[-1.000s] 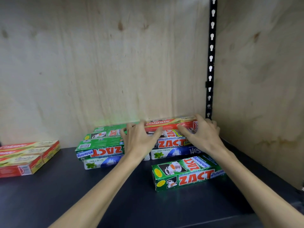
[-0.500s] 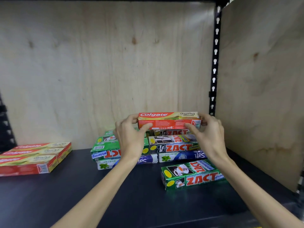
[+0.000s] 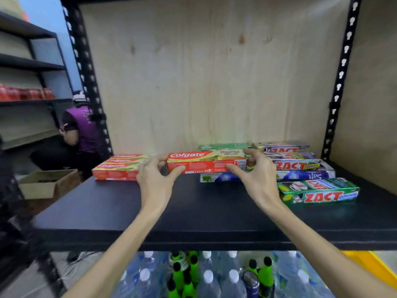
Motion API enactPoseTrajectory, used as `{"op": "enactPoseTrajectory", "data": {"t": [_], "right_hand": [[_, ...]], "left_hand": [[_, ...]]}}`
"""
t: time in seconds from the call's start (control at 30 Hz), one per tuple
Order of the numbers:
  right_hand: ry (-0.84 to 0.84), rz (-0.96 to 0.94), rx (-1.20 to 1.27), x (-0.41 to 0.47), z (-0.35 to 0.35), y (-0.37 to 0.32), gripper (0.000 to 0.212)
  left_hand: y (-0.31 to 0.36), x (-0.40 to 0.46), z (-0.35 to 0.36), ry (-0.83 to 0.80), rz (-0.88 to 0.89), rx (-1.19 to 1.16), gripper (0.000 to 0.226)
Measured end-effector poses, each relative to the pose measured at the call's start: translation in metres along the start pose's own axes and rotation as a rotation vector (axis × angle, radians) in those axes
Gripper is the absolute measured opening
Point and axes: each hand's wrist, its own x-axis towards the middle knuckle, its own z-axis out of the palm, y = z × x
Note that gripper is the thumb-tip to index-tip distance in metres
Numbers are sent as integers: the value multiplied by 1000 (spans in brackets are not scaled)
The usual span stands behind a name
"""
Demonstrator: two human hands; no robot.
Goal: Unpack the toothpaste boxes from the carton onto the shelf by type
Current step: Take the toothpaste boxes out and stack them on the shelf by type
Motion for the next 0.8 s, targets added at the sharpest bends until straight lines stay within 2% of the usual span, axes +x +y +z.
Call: {"op": "enactPoseTrajectory", "data": {"t": [0.27, 0.37, 0.5, 0.63, 0.8], "right_hand": [[-140, 71, 42, -34, 97, -38, 58], [-220, 66, 41, -40, 134, -50, 50], [-357, 48, 33, -43, 174, -70, 45], [-415, -24, 22, -42, 202, -87, 37], [-413, -93, -26, -36, 222, -92, 42]], "left_hand": [[-51, 3, -88, 38, -76, 185, 52], [-72, 13, -117, -7, -142, 252, 50], [-105, 36, -157, -85, -225, 331, 35], [-121, 60, -180, -111, -251, 351, 36], [-138, 81, -180, -157, -254, 377, 46]]}}
